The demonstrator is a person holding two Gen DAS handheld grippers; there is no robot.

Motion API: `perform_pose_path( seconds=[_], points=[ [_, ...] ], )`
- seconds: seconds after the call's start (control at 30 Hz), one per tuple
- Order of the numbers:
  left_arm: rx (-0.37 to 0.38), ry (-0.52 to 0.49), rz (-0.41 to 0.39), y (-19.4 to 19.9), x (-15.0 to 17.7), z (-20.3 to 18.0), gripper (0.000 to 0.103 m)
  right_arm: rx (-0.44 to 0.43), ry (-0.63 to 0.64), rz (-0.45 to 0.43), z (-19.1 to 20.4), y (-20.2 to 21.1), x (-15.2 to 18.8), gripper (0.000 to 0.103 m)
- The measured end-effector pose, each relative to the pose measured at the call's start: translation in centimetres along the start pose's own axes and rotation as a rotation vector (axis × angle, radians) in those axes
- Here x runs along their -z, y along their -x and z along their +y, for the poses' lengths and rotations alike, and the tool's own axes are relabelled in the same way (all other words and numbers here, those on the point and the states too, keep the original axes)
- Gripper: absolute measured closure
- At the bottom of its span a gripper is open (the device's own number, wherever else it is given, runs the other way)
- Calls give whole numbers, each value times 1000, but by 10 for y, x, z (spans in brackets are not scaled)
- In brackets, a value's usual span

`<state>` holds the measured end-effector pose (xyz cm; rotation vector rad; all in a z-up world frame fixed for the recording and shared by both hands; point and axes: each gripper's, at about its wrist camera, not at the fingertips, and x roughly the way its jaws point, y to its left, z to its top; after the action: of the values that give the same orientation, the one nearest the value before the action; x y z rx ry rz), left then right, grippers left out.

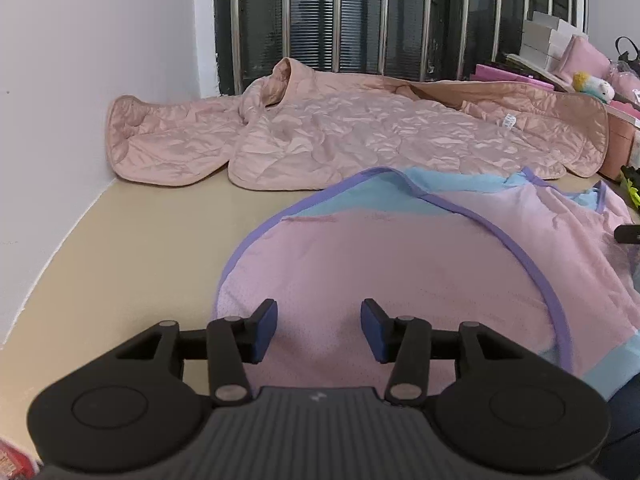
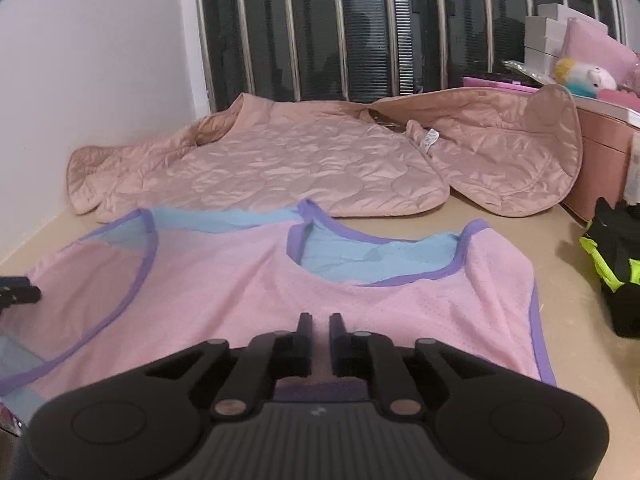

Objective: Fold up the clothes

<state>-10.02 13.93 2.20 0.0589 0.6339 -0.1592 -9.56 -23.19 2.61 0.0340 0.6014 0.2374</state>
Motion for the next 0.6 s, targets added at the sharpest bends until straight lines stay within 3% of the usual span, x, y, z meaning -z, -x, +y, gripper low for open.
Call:
perform_pose_path(
  seconds=[0.03,0.1,0.13,0.17,0.23,0.3,0.4,0.53,0.6],
  points=[
    [34,-15,-22,11,1,-2,56,-32,25,-22,0,13,1,84],
    [151,-64,-100,43,7,-10,45,-101,116,-67,3,46,12,67],
    [207,-72,-122,53,13,-13,28,-134,159,-83,3,60,20,66],
    [279,-81,-138,62,20,-17,20,-166,199,-96,3,73,29,66],
    [389,-89,-160,72,35,-26,20,-228,224,-95,4,88,43,68],
    [425,-94,-160,71,48,-35,21,-280,220,-89,6,94,54,69],
    [381,-87,-122,60,60,-43,37,-277,255,-78,13,93,65,69],
    [367,-76,-109,50,68,-40,71,-248,284,-48,16,83,74,71],
    [339,-105,-129,50,69,-40,91,-209,301,-63,19,80,80,95]
  ],
)
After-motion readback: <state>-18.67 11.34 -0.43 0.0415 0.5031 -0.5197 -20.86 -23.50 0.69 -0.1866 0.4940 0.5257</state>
